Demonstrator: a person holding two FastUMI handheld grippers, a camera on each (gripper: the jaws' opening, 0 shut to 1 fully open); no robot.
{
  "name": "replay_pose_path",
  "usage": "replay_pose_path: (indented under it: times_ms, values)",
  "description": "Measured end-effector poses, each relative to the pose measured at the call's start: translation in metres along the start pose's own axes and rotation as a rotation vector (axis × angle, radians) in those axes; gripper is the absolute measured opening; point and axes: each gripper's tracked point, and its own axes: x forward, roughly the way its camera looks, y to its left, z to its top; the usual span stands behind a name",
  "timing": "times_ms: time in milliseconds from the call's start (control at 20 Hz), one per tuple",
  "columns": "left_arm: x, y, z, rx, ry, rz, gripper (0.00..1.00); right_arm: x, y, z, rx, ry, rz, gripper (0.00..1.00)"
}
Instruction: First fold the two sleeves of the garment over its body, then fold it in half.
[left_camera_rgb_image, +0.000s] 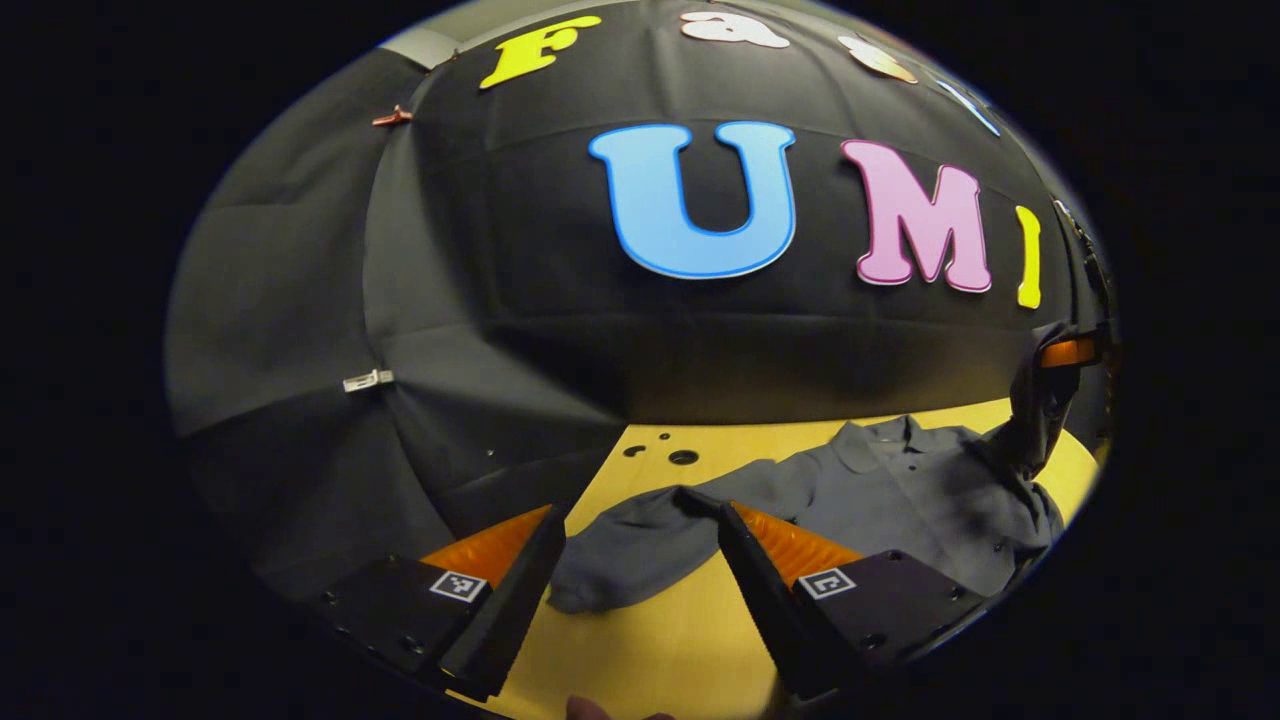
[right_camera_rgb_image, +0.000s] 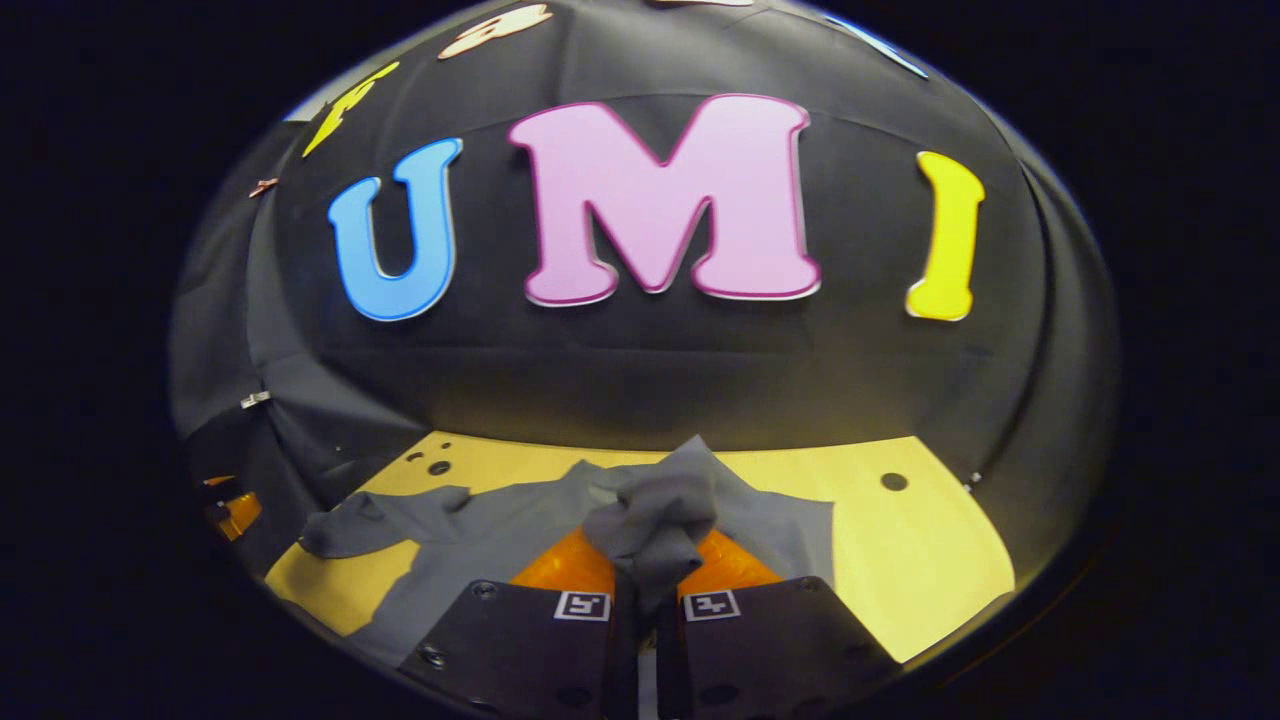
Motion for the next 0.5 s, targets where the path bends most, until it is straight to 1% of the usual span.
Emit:
replay_pose_path:
  times_ms: [250,400,500]
  values:
    - [0.028,0.039,-0.039,-0.039,0.051,0.021,0.97,0.024,0.072,-0.058,0.032,0.066,0.141,0.12]
    - [0.046,0.053,-0.057,-0.062,0.082,0.038,0.98,0.037,0.101,-0.092,0.042,0.108,0.239,0.12]
    - [0.058,0.056,-0.066,-0.067,0.098,0.042,0.98,0.048,0.111,-0.111,0.06,0.146,0.279,0.12]
